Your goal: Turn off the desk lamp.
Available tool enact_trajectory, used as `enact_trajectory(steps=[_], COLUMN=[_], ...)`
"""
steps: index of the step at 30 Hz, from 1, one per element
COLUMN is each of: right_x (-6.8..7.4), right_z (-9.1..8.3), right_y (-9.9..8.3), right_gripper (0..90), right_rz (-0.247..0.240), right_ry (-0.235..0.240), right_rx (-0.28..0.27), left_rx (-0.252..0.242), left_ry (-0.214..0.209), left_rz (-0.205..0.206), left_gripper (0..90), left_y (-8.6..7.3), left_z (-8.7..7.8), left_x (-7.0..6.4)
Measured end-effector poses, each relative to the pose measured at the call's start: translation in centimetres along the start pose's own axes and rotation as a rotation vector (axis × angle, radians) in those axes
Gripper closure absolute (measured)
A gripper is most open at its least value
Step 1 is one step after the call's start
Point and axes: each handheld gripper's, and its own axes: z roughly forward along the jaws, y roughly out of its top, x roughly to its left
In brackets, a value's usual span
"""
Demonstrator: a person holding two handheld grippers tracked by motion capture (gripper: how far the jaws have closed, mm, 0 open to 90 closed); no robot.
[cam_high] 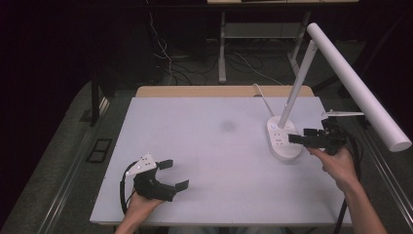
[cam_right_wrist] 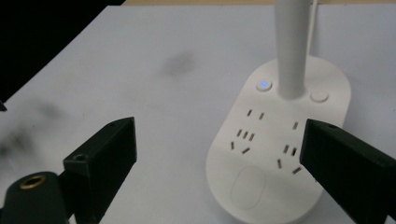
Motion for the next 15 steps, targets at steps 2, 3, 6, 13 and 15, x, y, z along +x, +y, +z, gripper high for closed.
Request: enact_trajectory(steps=[2,3,6,13,15], right_x=[0.6,0.9,1.8,3.6,4.0], right_z=[0.0,0.0,-0.1,-0.2,-0.3], right_y=[-0.6,-0.9,-1.8,-3.7,-4.3], right_gripper=[0.5,0.5,0.5,0.6,0.6], right_rz=[-0.018,-0.026,-0.044,-0.083,-0.093], right_ry=[0.022,0.034,0.056,0.066,0.07], right_rx=[0.003,-0.001,-0.013,-0.016,-0.02], left_rx=[0.0,0.001,0.001,0.001,0.002], left_ry=[0.001,0.001,0.003,0.003,0.002], left_rz=[0.001,0.001,0.002,0.003,0.003], left_gripper=[0.0,0.0,0.0,0.0,0.0], left_y=[0.0,0.0,0.0,0.0,0.0], left_z=[0.0,0.0,0.0,0.0,0.0], left_x=[0.0,0.0,-0.1,-0.1,-0.1])
